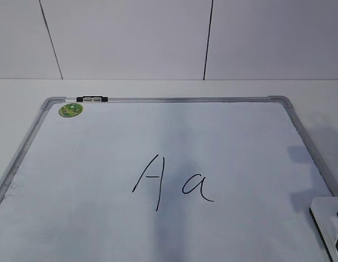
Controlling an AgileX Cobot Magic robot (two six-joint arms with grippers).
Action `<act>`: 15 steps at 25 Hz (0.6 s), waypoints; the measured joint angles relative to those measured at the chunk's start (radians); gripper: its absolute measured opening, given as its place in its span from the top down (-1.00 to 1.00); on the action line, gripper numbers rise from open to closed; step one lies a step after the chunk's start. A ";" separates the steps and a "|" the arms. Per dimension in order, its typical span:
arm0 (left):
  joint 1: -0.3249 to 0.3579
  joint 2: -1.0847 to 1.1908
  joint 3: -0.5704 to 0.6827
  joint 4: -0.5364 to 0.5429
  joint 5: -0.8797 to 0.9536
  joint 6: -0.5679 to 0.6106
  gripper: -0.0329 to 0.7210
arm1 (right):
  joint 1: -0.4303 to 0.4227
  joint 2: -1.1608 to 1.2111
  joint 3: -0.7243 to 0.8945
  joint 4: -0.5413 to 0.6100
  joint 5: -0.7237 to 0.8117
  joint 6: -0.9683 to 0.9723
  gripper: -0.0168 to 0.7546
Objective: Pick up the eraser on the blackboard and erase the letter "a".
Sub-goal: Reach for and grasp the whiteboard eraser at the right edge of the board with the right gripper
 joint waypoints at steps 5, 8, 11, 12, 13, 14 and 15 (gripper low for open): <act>0.000 0.000 0.000 -0.002 0.000 0.000 0.29 | 0.000 0.000 0.014 0.000 -0.058 0.010 -0.74; 0.000 0.000 0.000 -0.004 0.000 0.000 0.29 | 0.000 0.000 0.014 0.000 -0.086 0.010 -0.74; 0.000 0.000 0.000 -0.008 0.000 0.000 0.29 | 0.000 0.008 0.014 0.000 -0.100 0.011 -0.74; 0.000 0.000 0.000 -0.008 0.000 0.000 0.29 | 0.000 0.016 0.014 0.000 -0.101 0.011 -0.74; 0.000 0.000 0.000 -0.008 0.000 0.000 0.29 | 0.000 0.025 0.014 0.000 -0.104 0.011 -0.74; 0.000 0.000 0.000 -0.008 0.000 0.000 0.29 | 0.000 0.032 0.014 0.000 -0.105 0.011 -0.74; 0.000 0.000 0.000 -0.010 0.000 0.000 0.29 | 0.000 0.041 0.014 0.000 -0.109 0.013 -0.74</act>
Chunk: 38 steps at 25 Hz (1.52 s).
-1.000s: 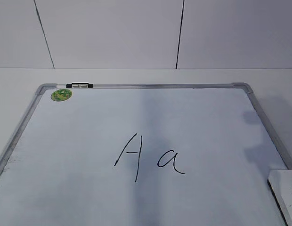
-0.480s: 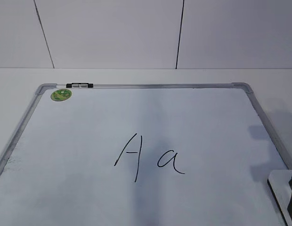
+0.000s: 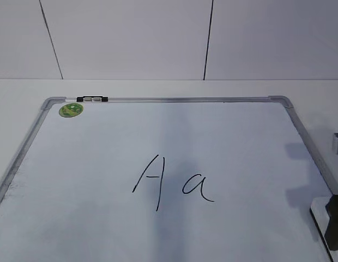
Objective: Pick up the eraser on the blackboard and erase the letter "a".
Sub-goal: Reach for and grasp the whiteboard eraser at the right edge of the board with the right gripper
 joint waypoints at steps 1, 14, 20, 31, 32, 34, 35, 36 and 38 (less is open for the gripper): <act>0.000 0.000 0.000 0.000 0.000 0.000 0.29 | 0.000 0.009 0.000 0.000 -0.004 0.000 -0.74; 0.000 0.000 0.000 -0.001 0.000 0.000 0.29 | 0.000 0.057 0.000 -0.034 -0.033 0.005 -0.74; 0.000 0.000 0.000 -0.001 0.000 0.000 0.29 | 0.000 0.068 0.000 -0.035 -0.049 0.005 -0.74; 0.000 0.000 0.000 -0.001 -0.002 0.000 0.29 | 0.000 0.124 0.000 -0.035 -0.073 0.006 -0.74; 0.000 0.000 0.000 -0.001 -0.001 0.000 0.29 | 0.000 0.127 0.000 -0.035 -0.073 0.006 -0.73; 0.000 0.000 0.000 -0.001 -0.001 0.000 0.29 | 0.000 0.129 0.000 -0.035 -0.075 0.006 -0.69; 0.000 0.000 0.000 -0.001 -0.001 0.000 0.29 | 0.000 0.130 0.000 -0.035 -0.075 0.006 -0.64; 0.000 0.000 0.000 -0.001 -0.001 0.000 0.29 | 0.000 0.132 0.000 -0.036 -0.075 0.006 -0.59; 0.000 0.000 0.000 -0.001 -0.001 0.000 0.29 | 0.000 0.132 0.000 -0.040 -0.075 0.006 -0.50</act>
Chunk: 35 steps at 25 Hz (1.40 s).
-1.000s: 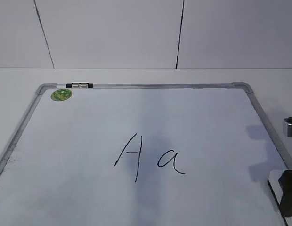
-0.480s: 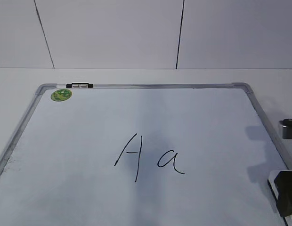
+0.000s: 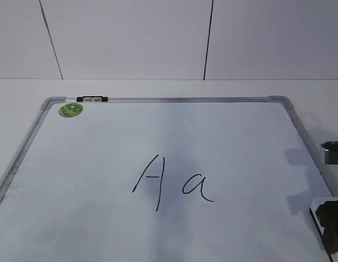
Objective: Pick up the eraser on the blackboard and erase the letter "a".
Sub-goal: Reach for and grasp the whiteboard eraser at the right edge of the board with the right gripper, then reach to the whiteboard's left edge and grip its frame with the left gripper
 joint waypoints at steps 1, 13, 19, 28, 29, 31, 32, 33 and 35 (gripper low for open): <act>0.000 0.000 0.000 0.000 0.000 0.000 0.29 | 0.000 0.000 0.000 0.000 0.000 0.000 -0.49; 0.000 0.000 0.000 0.000 0.000 0.000 0.29 | 0.000 0.000 0.000 -0.002 0.000 0.000 -0.45; 0.000 0.000 0.000 0.000 0.000 0.000 0.29 | 0.000 0.000 0.000 -0.002 0.000 0.000 -0.45; 0.000 0.000 0.000 -0.002 0.000 0.000 0.29 | 0.000 0.000 -0.002 0.003 0.000 0.000 -0.45; 0.000 0.000 0.000 -0.002 0.000 0.000 0.29 | 0.000 0.000 -0.007 0.008 0.003 0.000 -0.45; 0.000 0.000 0.000 -0.002 0.000 0.000 0.29 | 0.000 0.001 -0.022 0.015 0.016 0.000 -0.45; 0.000 0.000 0.000 -0.002 0.000 0.000 0.29 | 0.000 0.001 -0.034 0.021 0.030 0.000 -0.45; 0.000 0.000 0.000 -0.004 0.000 0.000 0.29 | 0.000 0.001 -0.046 0.021 0.042 0.000 -0.45; 0.000 0.000 0.000 -0.014 0.000 0.000 0.29 | 0.000 0.001 -0.076 0.023 0.069 0.000 -0.45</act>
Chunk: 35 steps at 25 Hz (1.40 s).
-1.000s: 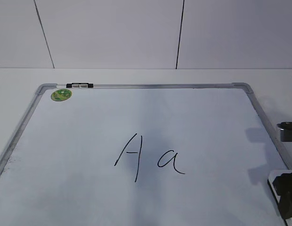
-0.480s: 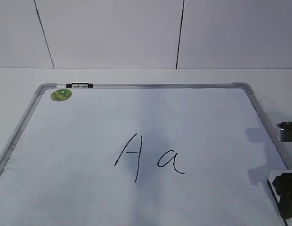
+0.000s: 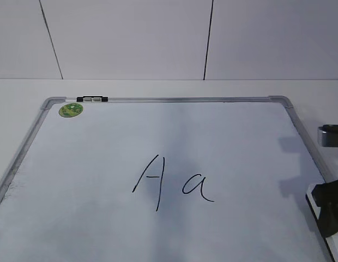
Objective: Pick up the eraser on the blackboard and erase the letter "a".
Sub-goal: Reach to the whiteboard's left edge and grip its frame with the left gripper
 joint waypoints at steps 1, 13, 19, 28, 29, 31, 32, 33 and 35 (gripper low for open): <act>0.000 0.000 0.000 -0.007 0.000 0.000 0.29 | 0.000 0.000 -0.016 0.000 0.017 0.000 -0.45; 0.000 0.010 0.000 -0.028 -0.004 0.000 0.29 | 0.000 0.000 -0.190 0.018 0.218 0.000 -0.45; 0.000 0.196 0.000 -0.028 -0.008 0.000 0.28 | 0.000 0.000 -0.221 0.046 0.235 0.000 -0.45; -0.002 0.551 -0.077 -0.028 -0.087 0.000 0.28 | 0.000 0.000 -0.224 0.116 0.239 0.000 -0.45; -0.002 0.598 -0.095 -0.028 -0.097 0.000 0.28 | 0.000 0.000 -0.225 0.123 0.239 -0.002 -0.45; -0.002 0.688 -0.145 -0.028 -0.114 0.000 0.27 | 0.000 0.000 -0.231 0.140 0.243 -0.011 -0.45; -0.002 0.740 -0.172 -0.028 -0.120 0.000 0.27 | 0.000 0.000 -0.232 0.144 0.243 -0.015 -0.45; -0.002 0.793 -0.196 -0.028 -0.125 0.000 0.27 | 0.000 0.000 -0.234 0.146 0.243 -0.017 -0.45; -0.002 0.890 -0.255 -0.028 -0.131 0.000 0.27 | 0.000 0.000 -0.234 0.148 0.243 -0.023 -0.45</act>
